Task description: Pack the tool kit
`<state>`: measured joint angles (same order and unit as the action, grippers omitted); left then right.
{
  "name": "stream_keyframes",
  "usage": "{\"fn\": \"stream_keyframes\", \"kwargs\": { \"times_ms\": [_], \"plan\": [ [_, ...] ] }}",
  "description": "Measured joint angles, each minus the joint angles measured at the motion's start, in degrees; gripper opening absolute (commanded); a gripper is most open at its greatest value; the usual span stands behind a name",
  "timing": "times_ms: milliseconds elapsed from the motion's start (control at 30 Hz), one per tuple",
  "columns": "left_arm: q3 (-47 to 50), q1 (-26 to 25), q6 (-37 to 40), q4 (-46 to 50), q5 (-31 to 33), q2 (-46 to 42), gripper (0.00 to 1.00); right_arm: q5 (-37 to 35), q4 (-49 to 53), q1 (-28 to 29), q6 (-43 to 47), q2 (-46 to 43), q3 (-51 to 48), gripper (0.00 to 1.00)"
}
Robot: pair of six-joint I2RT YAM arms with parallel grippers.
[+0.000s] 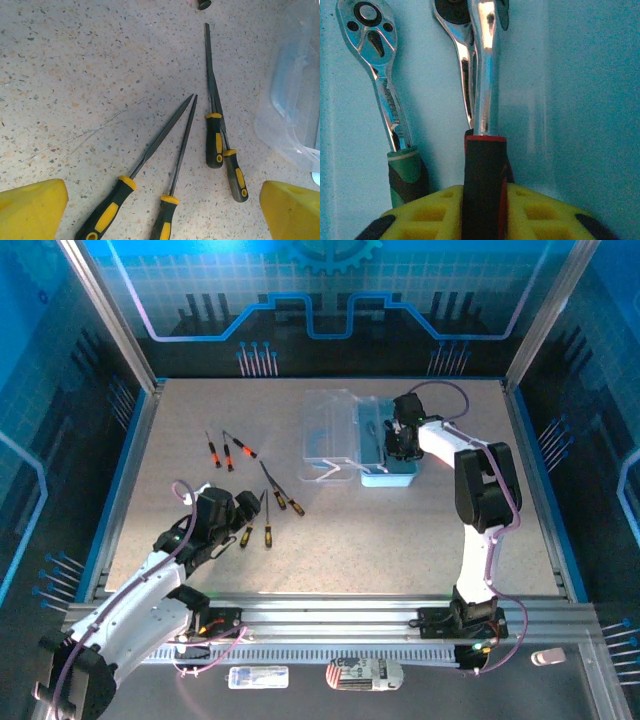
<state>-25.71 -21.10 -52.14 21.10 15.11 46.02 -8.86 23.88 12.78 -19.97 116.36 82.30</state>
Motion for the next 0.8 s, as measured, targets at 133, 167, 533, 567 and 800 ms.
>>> {"fn": "stream_keyframes", "kwargs": {
  "times_ms": [133, 167, 533, 567, 800],
  "plan": [
    [0.0, 0.0, 0.0, 0.0, 0.0, -0.6, 0.99, 0.1, 0.1, -0.1, -0.1, -0.1, 0.1, 0.32],
    [0.0, 0.0, 0.0, 0.0, 0.0, -0.8, 0.99, 0.1, 0.2, -0.1, -0.1, -0.2, 0.2, 0.33],
    [-0.6, 0.2, 1.0, 0.9, 0.0, -1.2, 0.99, -0.1, -0.2, -0.1, -0.2, -12.8, -1.9, 0.37],
    [-1.0, 0.2, 1.2, 1.1, 0.0, -1.2, 0.99, -0.1, -0.8, -0.1, -0.2, -15.1, -3.2, 0.37],
    [-5.2, 0.7, 3.1, 2.4, 0.0, 1.4, 0.99, 2.5, -7.0, -0.1, -2.6, -26.8, -17.7, 0.35]
  ]
}}
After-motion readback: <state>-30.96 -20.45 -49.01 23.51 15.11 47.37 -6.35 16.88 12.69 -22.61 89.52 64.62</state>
